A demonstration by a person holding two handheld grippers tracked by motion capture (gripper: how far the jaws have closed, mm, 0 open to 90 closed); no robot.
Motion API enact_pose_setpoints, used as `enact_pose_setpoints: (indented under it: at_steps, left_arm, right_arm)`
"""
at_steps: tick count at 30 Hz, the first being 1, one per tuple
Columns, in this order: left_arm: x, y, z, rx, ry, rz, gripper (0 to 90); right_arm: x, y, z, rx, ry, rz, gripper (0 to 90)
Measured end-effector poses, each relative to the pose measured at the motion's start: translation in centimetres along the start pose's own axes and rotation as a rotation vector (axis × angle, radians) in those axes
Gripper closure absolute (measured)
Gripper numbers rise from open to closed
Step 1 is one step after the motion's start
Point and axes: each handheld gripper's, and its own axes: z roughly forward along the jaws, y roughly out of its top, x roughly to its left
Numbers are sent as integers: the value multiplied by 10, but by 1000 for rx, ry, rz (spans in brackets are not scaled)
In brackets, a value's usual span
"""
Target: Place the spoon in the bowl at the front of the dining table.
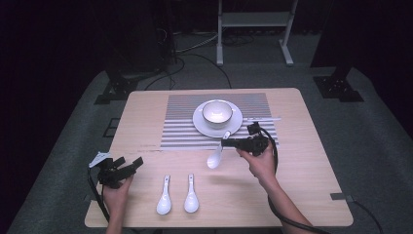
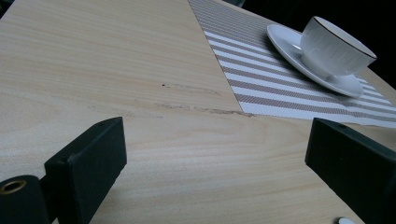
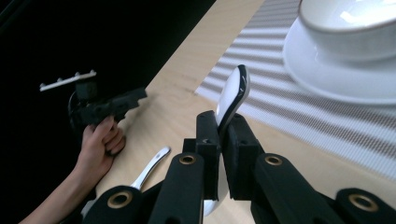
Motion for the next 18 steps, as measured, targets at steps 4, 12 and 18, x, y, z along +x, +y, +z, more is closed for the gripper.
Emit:
enact_pose_setpoints:
  at_steps: [4,12,18]
  left_arm:
    - [0,0,0,0,-1,-1,39]
    - [0,0,0,-1,-3,0,39]
    - [1,0,0,-1,-4,-2,39]
  right_arm:
    - [-2,12,1,-22,-14,6,847]
    - [-6,34,5,-65,-39,23,847]
    - [-13,45,8,-76,-60,44,847]
